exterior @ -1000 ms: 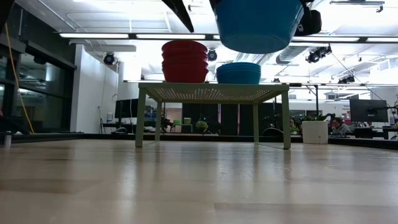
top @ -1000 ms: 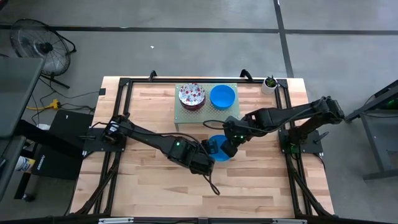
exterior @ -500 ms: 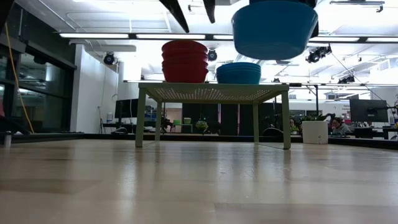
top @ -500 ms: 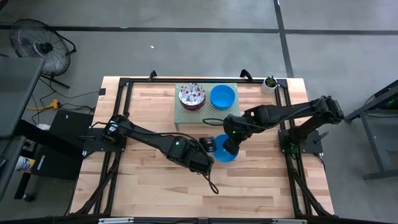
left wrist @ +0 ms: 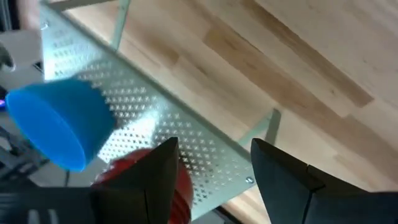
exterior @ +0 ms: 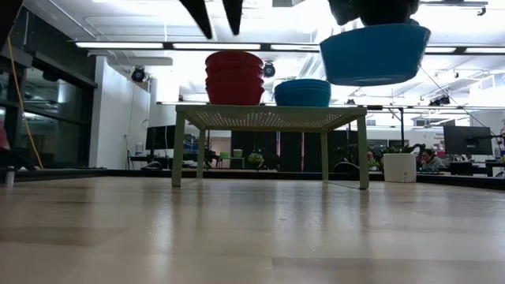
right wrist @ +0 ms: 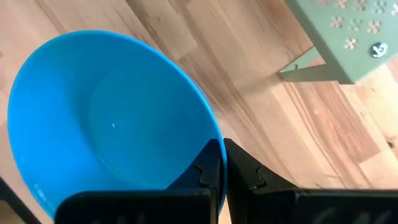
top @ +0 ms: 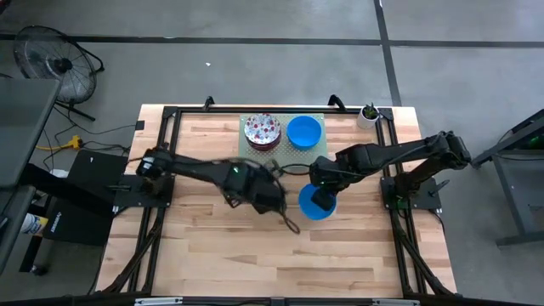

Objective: Pick & Place Mini bowls
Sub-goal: Stack the light blue bowl on the stacked light blue bowl on the shelf

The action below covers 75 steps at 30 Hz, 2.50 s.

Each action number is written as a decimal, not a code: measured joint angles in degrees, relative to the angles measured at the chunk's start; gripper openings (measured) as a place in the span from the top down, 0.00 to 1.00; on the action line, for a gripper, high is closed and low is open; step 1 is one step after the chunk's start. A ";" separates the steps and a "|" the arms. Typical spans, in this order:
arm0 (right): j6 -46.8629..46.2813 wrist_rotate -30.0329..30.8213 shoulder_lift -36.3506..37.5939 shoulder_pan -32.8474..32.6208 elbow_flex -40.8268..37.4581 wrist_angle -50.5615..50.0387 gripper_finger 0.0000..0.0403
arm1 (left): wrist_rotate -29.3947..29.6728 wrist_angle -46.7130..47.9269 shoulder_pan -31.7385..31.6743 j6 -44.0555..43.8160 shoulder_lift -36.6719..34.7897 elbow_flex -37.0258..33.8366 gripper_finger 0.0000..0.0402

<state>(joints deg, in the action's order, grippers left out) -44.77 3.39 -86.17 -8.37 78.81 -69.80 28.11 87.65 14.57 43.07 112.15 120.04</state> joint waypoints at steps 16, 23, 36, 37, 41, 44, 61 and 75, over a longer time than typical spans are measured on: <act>2.35 2.68 2.87 -0.39 0.00 -2.20 1.00 | -4.29 -22.83 -3.61 -13.98 -29.67 -27.43 0.52; 3.41 3.00 5.52 1.05 0.02 -2.92 1.00 | -4.22 -40.61 -3.36 -26.67 -47.67 -53.00 0.52; 7.36 2.07 9.02 5.44 0.04 -4.08 1.00 | 2.32 -62.93 -3.30 -40.42 -74.05 -83.14 0.52; 7.58 2.04 9.07 5.67 0.04 -4.23 1.00 | 2.33 -65.93 -3.33 -40.74 -75.70 -84.59 0.52; 8.06 1.13 9.18 6.45 0.04 -4.56 1.00 | 2.94 -70.07 -3.32 -40.49 -84.11 -90.86 0.52; 8.38 0.42 9.16 6.58 0.04 -3.96 1.00 | 3.23 -74.31 -3.32 -39.60 -90.73 -95.18 0.52; 6.18 -5.35 9.16 14.75 5.43 -4.04 1.00 | -1.20 -87.46 -3.32 -32.88 -111.75 -113.47 0.52; 7.39 -7.15 9.15 27.00 15.15 -7.18 1.00 | -8.01 -93.97 -3.32 -28.57 -111.77 -119.16 0.63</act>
<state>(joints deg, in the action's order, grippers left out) -37.38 -3.76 -77.02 18.63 93.95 -76.99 20.10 -6.32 11.25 14.50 0.38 0.89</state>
